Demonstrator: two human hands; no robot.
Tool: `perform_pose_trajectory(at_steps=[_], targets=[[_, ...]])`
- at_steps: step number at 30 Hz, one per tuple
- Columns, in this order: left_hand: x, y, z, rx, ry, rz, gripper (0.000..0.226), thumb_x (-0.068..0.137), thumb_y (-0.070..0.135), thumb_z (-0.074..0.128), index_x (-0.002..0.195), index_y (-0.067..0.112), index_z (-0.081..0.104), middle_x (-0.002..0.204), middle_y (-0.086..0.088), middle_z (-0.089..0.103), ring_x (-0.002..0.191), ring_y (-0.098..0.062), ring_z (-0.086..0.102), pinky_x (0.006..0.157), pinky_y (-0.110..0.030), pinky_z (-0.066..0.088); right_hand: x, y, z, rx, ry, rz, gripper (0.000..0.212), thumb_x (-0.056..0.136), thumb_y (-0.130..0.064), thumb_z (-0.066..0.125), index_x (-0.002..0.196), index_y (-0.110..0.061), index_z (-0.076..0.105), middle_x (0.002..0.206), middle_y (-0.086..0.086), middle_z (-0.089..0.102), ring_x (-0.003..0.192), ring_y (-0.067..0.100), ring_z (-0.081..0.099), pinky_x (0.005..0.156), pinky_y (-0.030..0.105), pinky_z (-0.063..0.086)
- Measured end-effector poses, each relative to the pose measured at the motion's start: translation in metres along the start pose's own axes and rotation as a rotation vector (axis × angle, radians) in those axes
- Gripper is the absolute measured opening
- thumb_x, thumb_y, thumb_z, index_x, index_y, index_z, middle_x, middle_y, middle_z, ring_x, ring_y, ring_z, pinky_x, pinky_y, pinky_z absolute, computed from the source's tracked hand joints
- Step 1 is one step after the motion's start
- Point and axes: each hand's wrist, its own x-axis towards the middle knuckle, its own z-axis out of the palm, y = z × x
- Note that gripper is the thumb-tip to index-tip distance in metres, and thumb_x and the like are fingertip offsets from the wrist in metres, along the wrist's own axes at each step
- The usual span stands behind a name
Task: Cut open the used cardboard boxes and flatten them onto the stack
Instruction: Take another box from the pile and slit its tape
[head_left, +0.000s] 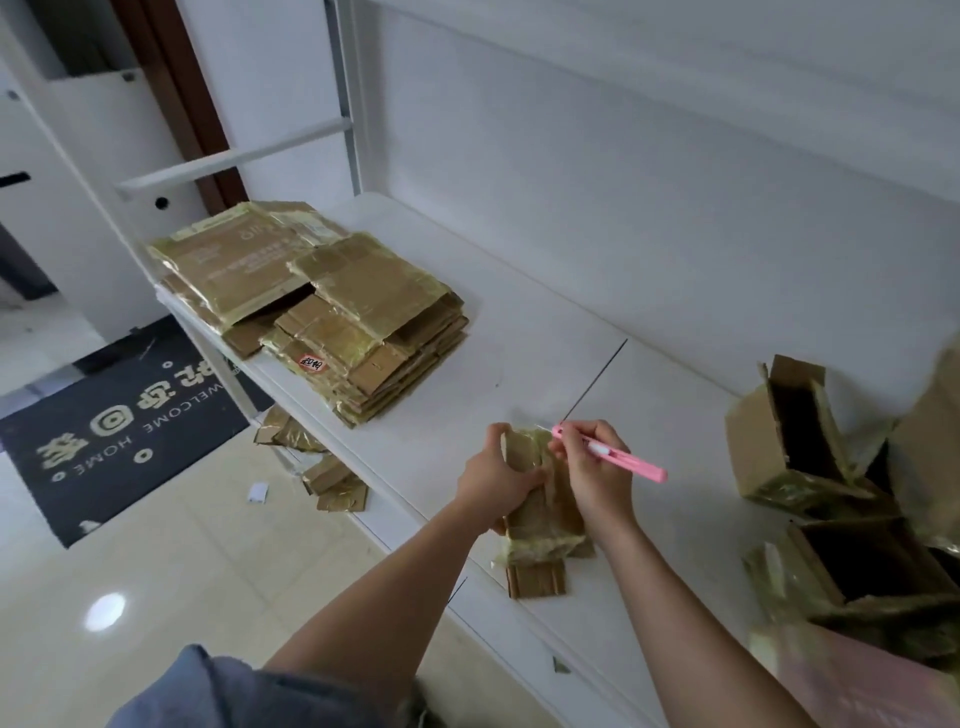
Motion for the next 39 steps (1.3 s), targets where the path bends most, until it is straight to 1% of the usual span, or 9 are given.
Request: perform_pose_trajectory(at_steps=[4, 10, 15, 19, 21, 24, 29, 36, 39], targets=[[0.004, -0.004, -0.014, -0.147, -0.142, -0.035, 0.059, 0.091, 0.033, 0.065, 0.137, 0.044, 0.029, 0.117, -0.011, 0.054, 0.088, -0.036, 0.069, 0.058, -0.052, 0.06, -0.006, 0.01, -0.001, -0.103, 0.006, -0.13, 0.011, 0.096, -0.01, 0.061, 0.086, -0.008, 0.057, 0.075, 0.002, 0.069, 0.075, 0.012, 0.069, 0.064, 0.02, 0.053], [0.005, -0.004, -0.012, -0.159, -0.132, -0.018, 0.056, 0.093, 0.028, 0.064, 0.137, 0.038, 0.032, 0.114, -0.008, 0.051, 0.097, -0.032, 0.064, 0.052, -0.048, 0.06, -0.009, 0.014, 0.003, -0.257, 0.073, -0.25, 0.024, 0.092, -0.003, 0.061, 0.074, -0.01, 0.047, 0.068, 0.005, 0.059, 0.068, 0.027, 0.061, 0.055, 0.036, 0.047], [0.007, -0.004, -0.011, -0.14, -0.126, -0.016, 0.054, 0.093, 0.027, 0.063, 0.136, 0.037, 0.032, 0.109, -0.007, 0.049, 0.095, -0.03, 0.062, 0.052, -0.049, 0.059, -0.01, 0.014, 0.006, -0.34, 0.059, -0.307, 0.036, 0.091, -0.001, 0.061, 0.071, -0.024, 0.042, 0.067, -0.004, 0.059, 0.065, 0.008, 0.059, 0.052, 0.021, 0.042], [0.008, -0.004, -0.013, -0.13, -0.131, -0.02, 0.052, 0.094, 0.027, 0.061, 0.136, 0.038, 0.032, 0.104, -0.008, 0.05, 0.087, -0.029, 0.063, 0.053, -0.047, 0.06, -0.01, 0.013, 0.007, -0.405, -0.01, -0.326, 0.031, 0.091, -0.002, 0.061, 0.073, -0.02, 0.044, 0.072, 0.003, 0.062, 0.068, 0.009, 0.058, 0.054, 0.012, 0.039], [0.007, -0.003, -0.015, -0.12, -0.134, -0.022, 0.052, 0.095, 0.027, 0.06, 0.137, 0.037, 0.032, 0.105, -0.01, 0.05, 0.088, -0.033, 0.064, 0.052, -0.045, 0.06, -0.01, 0.011, 0.005, -0.464, -0.082, -0.364, 0.029, 0.092, -0.002, 0.06, 0.075, -0.02, 0.044, 0.071, 0.001, 0.057, 0.067, 0.008, 0.054, 0.057, 0.014, 0.039], [0.005, -0.001, -0.016, -0.112, -0.141, -0.028, 0.051, 0.096, 0.025, 0.059, 0.137, 0.036, 0.031, 0.106, -0.012, 0.05, 0.089, -0.034, 0.063, 0.053, -0.045, 0.06, -0.01, 0.009, 0.001, -0.54, -0.151, -0.42, 0.019, 0.093, -0.002, 0.059, 0.078, -0.009, 0.047, 0.074, 0.005, 0.056, 0.07, 0.021, 0.055, 0.057, 0.025, 0.042], [0.004, 0.001, -0.016, -0.112, -0.138, -0.026, 0.049, 0.096, 0.023, 0.058, 0.136, 0.034, 0.031, 0.098, -0.01, 0.05, 0.079, -0.031, 0.061, 0.049, -0.041, 0.059, -0.014, 0.005, -0.005, -0.559, -0.185, -0.401, 0.021, 0.092, -0.003, 0.059, 0.077, -0.01, 0.046, 0.071, 0.003, 0.056, 0.068, 0.018, 0.055, 0.055, 0.012, 0.036], [0.001, 0.003, -0.014, -0.124, -0.123, -0.023, 0.049, 0.095, 0.022, 0.059, 0.135, 0.032, 0.034, 0.096, -0.013, 0.052, 0.082, -0.032, 0.061, 0.061, -0.052, 0.06, -0.019, -0.003, -0.011, -0.506, -0.232, -0.315, 0.022, 0.094, -0.006, 0.057, 0.076, -0.01, 0.044, 0.066, 0.003, 0.051, 0.057, 0.007, 0.045, 0.049, 0.013, 0.032], [-0.001, 0.004, -0.014, -0.114, -0.114, -0.024, 0.048, 0.095, 0.022, 0.059, 0.135, 0.032, 0.034, 0.097, -0.014, 0.051, 0.081, -0.033, 0.061, 0.06, -0.052, 0.06, -0.029, -0.003, -0.012, -0.54, -0.303, -0.306, 0.026, 0.092, -0.004, 0.055, 0.073, -0.012, 0.039, 0.063, 0.001, 0.043, 0.055, 0.007, 0.038, 0.049, 0.021, 0.031]])
